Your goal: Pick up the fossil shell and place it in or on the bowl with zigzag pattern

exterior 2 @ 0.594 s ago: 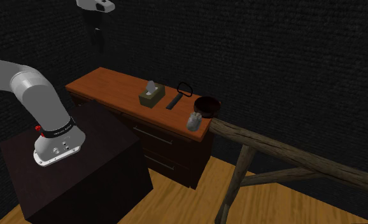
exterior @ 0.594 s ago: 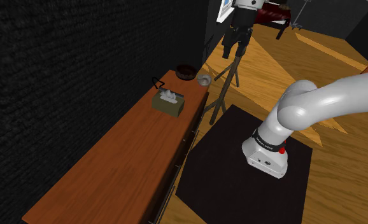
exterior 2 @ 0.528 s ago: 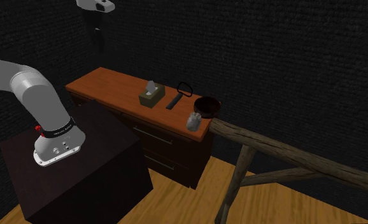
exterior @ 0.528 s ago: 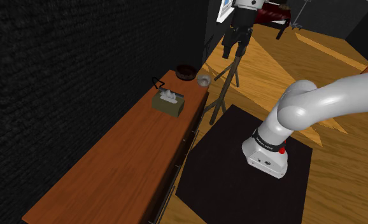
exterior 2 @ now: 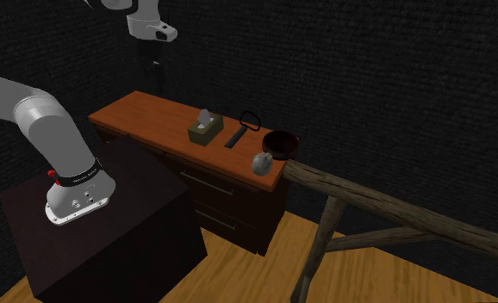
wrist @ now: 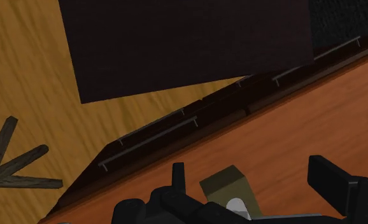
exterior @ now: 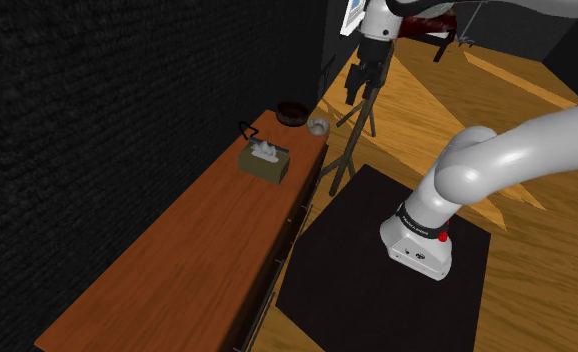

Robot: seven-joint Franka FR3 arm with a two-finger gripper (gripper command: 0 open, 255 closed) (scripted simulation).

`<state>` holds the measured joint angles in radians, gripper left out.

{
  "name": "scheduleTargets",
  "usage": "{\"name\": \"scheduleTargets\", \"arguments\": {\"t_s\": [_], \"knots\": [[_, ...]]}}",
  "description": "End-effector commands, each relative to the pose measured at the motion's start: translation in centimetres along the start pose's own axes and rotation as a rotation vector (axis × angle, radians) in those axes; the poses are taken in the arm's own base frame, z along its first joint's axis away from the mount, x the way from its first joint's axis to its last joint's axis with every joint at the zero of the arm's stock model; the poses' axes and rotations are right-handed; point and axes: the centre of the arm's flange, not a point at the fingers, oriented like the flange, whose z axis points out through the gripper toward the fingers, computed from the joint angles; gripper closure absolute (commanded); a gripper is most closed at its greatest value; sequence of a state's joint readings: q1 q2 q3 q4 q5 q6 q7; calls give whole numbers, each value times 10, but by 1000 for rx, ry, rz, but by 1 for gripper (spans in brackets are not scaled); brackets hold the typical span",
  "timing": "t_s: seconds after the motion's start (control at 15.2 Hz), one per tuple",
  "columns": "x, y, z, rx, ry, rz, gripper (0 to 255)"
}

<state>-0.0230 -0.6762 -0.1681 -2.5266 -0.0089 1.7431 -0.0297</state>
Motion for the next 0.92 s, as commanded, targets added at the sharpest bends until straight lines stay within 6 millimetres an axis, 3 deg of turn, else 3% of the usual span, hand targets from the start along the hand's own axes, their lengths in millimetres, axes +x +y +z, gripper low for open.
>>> {"name": "scheduleTargets", "arguments": {"t_s": [0.0, 0.86], "knots": [[14, 18, 14, -12, 3, -23, 0], [100, 124, 104, -78, 14, -158, 0]]}}
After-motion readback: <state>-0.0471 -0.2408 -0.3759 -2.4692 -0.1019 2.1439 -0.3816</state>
